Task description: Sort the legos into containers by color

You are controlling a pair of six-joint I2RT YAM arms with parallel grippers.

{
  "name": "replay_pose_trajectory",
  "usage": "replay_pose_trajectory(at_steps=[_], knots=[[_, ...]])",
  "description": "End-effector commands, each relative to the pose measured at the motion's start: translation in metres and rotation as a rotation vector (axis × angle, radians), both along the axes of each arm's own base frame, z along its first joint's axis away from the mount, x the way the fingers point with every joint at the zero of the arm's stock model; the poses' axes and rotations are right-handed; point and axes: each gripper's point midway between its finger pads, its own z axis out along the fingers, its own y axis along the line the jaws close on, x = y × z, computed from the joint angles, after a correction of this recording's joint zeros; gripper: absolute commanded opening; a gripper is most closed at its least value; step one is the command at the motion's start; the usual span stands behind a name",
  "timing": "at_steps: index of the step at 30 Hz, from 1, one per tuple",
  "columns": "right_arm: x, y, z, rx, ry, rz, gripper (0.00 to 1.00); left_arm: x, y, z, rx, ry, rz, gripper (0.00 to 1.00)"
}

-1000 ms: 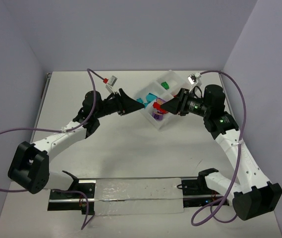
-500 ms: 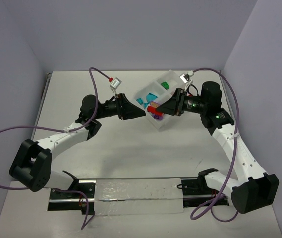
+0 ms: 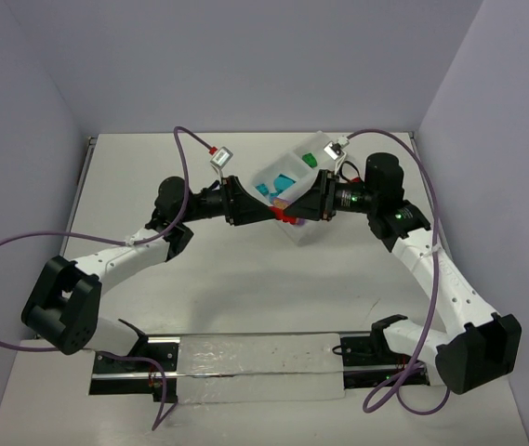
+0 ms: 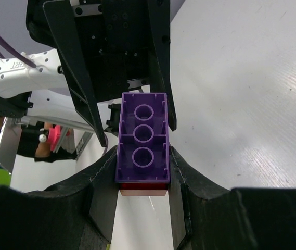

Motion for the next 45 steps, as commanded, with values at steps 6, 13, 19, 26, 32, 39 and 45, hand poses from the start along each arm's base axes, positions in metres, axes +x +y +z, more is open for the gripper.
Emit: replay_pose_trajectory(at_steps=[6,13,19,26,32,39,45], knots=[[-0.001,0.009,0.021,0.025,-0.073,0.032,0.0,-0.011,0.0,0.03,-0.067,-0.103,-0.046,0.61],[0.0,0.01,0.023,0.044,-0.075,0.035,0.0,-0.018,0.003,0.033,-0.094,-0.113,-0.071,0.52],[0.001,0.012,0.02,0.053,-0.061,0.037,0.0,-0.021,0.004,0.034,-0.105,-0.109,-0.082,0.4],[0.006,0.011,0.012,0.031,-0.046,0.017,0.15,-0.019,0.005,0.033,-0.093,-0.099,-0.06,0.0],[0.009,0.009,0.013,0.013,-0.053,-0.008,0.56,-0.019,0.006,0.03,-0.082,-0.093,-0.054,0.0],[0.01,0.009,0.019,0.013,-0.068,-0.006,0.59,-0.019,0.006,0.026,-0.076,-0.087,-0.058,0.0],[0.009,0.009,0.026,0.023,-0.084,0.0,0.59,-0.018,0.006,0.022,-0.069,-0.081,-0.055,0.0]])
